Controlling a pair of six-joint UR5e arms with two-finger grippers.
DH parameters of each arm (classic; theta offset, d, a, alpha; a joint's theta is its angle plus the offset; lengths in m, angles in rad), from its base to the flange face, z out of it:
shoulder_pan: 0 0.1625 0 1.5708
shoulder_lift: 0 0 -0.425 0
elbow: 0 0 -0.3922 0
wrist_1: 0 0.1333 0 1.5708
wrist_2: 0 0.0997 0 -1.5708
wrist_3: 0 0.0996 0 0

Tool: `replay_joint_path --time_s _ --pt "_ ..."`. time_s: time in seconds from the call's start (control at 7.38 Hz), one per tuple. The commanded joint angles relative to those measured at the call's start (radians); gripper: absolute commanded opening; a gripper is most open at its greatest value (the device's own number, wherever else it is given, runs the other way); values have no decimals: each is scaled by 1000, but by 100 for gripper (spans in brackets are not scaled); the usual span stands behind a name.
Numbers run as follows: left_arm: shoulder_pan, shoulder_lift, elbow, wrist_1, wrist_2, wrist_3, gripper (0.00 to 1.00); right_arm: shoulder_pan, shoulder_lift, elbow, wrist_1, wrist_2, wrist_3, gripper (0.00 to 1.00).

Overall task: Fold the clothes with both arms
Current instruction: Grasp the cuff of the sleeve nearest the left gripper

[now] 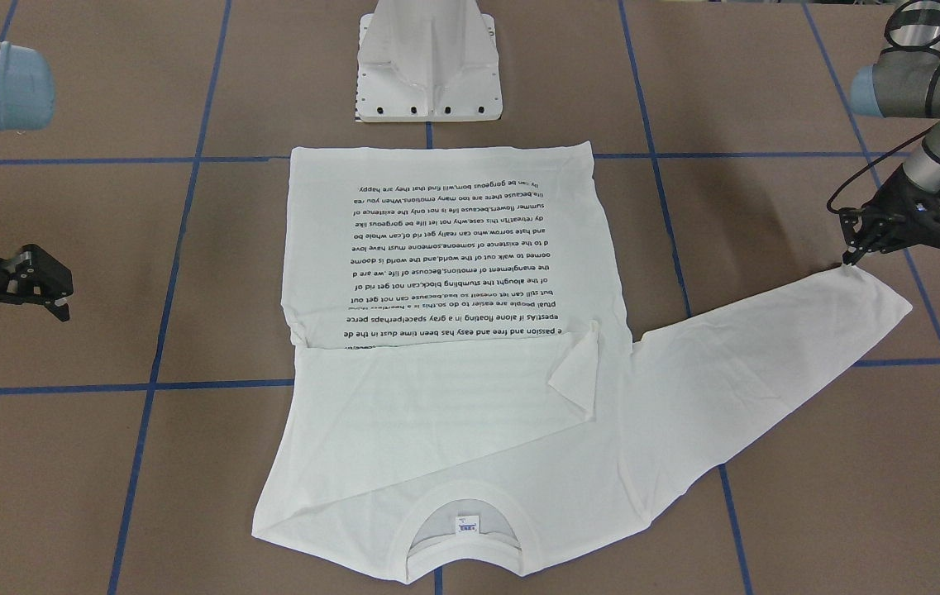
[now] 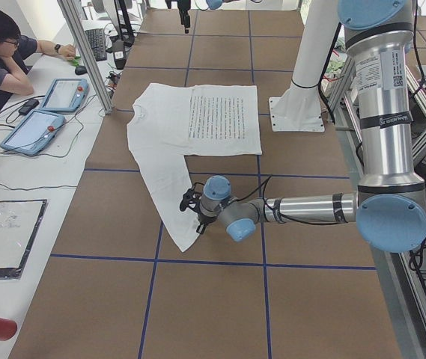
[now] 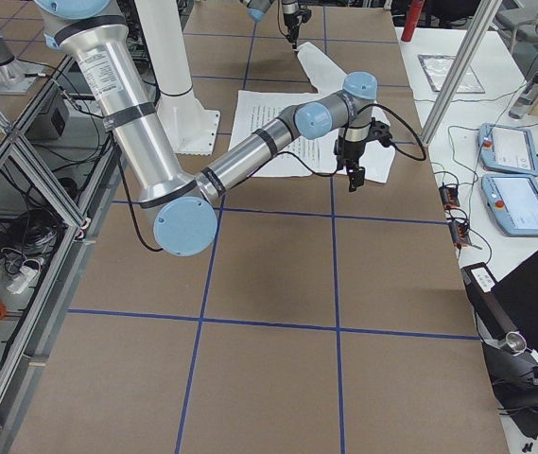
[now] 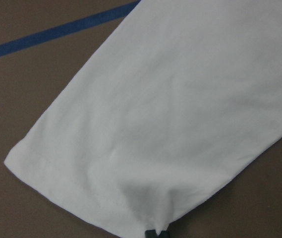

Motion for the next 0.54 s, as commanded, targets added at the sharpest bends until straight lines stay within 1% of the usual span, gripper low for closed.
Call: replay_joint_path --time_s 0.0,0.14,0.27,0.41 --pt "-30 -62 -43 40 -62 -5 0 1 0 0 1 -1 0 100" --pt "-84 -131 -60 133 -113 -5 0 1 0 2 1 -1 1 100" --pt "-102 -203 -103 272 -129 -5 0 1 0 6 1 -1 3 100" --pt "-103 -298 -132 415 -127 -9 0 1 0 8 1 -1 3 100"
